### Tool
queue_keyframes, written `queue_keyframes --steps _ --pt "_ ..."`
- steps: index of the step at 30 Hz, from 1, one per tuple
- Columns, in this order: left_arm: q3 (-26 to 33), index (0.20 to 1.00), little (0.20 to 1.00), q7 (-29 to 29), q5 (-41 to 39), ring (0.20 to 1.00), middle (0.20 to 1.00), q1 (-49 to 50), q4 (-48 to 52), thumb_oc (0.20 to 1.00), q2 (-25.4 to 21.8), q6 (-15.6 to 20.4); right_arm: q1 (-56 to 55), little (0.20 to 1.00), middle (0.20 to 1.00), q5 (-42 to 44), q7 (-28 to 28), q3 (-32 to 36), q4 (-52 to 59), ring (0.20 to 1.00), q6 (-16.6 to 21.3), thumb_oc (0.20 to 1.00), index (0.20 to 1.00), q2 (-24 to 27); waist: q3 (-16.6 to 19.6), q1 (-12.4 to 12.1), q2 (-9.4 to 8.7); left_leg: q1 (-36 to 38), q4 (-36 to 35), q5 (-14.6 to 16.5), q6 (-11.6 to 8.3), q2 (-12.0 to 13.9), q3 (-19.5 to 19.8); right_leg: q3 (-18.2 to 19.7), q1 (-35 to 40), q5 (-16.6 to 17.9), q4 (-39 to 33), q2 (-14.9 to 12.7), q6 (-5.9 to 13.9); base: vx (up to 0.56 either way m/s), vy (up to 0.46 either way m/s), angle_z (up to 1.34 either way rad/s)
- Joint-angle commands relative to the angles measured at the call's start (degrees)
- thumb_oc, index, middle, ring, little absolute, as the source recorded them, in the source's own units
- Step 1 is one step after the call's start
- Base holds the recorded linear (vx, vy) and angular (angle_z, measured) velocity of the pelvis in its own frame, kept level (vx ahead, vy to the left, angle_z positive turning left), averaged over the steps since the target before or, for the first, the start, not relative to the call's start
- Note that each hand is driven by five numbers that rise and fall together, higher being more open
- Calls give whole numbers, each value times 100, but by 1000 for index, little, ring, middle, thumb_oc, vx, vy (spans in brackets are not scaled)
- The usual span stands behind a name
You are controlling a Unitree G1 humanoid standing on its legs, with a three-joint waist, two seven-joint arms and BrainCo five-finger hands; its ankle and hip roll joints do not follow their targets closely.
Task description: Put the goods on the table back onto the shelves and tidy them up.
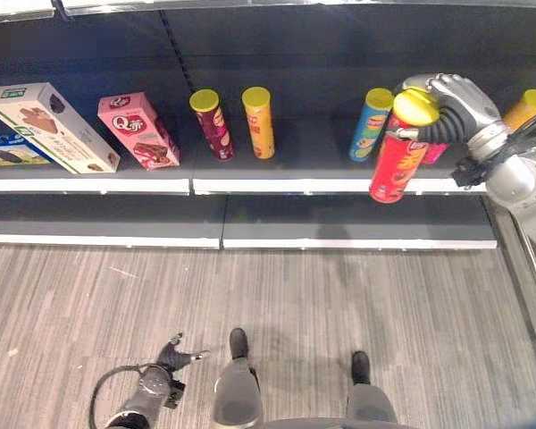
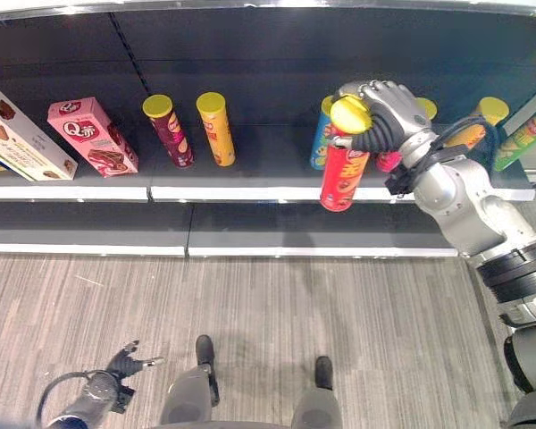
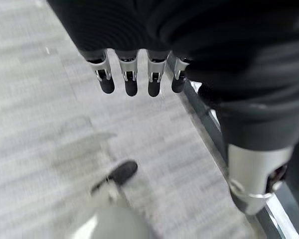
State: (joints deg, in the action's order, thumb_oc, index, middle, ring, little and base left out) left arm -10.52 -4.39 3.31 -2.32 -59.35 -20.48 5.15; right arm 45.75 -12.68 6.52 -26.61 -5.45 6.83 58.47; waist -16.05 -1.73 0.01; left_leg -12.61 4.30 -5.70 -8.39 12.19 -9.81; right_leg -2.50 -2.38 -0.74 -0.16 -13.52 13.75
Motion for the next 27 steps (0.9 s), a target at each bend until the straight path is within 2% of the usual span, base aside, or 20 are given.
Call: queue_keyframes --steps 1,13,22,27 --pt "-43 1000 1000 -316 -182 1000 1000 -279 46 1000 -452 89 364 200 200 -308 544 220 237 200 57 200 200 -85 118 -215 -57 -39 823 1016 -378 306 320 134 -722 -181 636 -50 -16 -59 -25 39" --pt "39 1000 1000 -681 -530 1000 1000 -89 141 1000 -564 194 1504 200 200 -962 1444 -35 -940 200 -299 200 200 -545 -287 -510 202 -795 922 874 -372 186 502 128 -1345 -102 814 -244 42 -49 -11 13" --pt "-154 1000 1000 -775 -719 1000 1000 -151 373 1000 -601 298 2328 200 200 -1254 1833 -436 -1924 200 -555 200 200 -675 -519 -625 355 -1219 1144 884 -354 148 577 81 -1664 -126 1030 -270 47 -25 -4 4" --pt "-272 1000 1000 -840 -791 1000 1000 -241 402 1000 -639 332 2622 200 200 -1235 2026 -538 -2338 200 -633 200 200 -805 -590 -686 378 -1346 1122 853 -361 129 627 24 -1721 -114 1034 -283 59 0 -2 6"
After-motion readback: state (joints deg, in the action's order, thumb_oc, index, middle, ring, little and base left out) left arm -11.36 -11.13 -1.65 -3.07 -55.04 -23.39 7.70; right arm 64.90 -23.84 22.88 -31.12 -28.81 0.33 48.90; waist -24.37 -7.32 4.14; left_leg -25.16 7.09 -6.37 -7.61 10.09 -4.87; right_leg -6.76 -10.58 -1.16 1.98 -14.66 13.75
